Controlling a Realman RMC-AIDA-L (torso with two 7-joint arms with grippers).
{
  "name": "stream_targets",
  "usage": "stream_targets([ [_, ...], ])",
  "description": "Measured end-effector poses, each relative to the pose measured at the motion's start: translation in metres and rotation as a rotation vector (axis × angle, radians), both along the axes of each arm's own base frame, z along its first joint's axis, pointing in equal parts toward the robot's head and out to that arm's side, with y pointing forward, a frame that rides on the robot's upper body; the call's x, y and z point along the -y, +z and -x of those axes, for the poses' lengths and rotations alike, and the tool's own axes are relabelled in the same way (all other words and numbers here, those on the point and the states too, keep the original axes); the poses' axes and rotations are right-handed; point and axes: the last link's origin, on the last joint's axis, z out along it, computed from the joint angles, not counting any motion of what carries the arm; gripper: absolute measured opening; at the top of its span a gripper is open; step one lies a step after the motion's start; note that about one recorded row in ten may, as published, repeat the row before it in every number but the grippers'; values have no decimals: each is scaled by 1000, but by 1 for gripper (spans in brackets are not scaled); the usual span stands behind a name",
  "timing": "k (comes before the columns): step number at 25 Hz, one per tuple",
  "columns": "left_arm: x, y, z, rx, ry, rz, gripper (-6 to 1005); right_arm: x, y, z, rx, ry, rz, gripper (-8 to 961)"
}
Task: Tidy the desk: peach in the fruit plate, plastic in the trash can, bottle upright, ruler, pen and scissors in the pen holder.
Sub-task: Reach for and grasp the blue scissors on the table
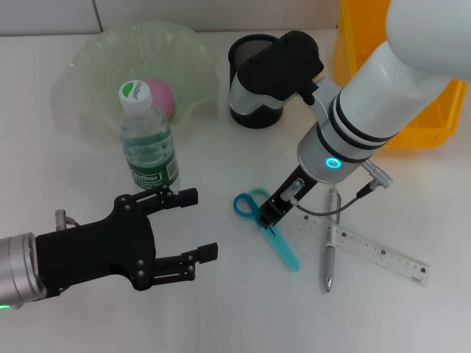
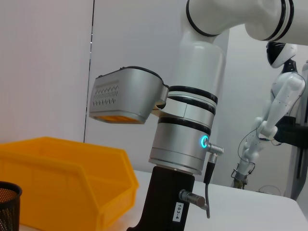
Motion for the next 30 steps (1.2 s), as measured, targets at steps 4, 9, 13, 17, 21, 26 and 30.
stream_targets([
  [4, 0, 0, 0, 0, 0, 0, 812, 1, 0, 1, 1, 4, 3, 220],
  [9, 0, 0, 0, -1, 2, -1, 812, 0, 0, 1, -2, 2, 1, 198],
  [13, -1, -1, 0, -1, 3, -2, 813, 2, 0, 3, -29, -14, 12, 208],
  [17, -1, -1, 0, -1, 3, -2, 813, 3, 0, 5, -49, -14, 19, 227],
  [21, -1, -1, 0, -1, 4, -3, 813, 2, 0, 6, -48, -29, 9, 246],
  [26, -1, -1, 0, -2, 5, -5, 812, 1, 0, 4, -42, -43, -1, 410],
  [30, -1, -1, 0, -3, 7, -6, 812, 1, 0, 2, -34, -52, 1, 469],
])
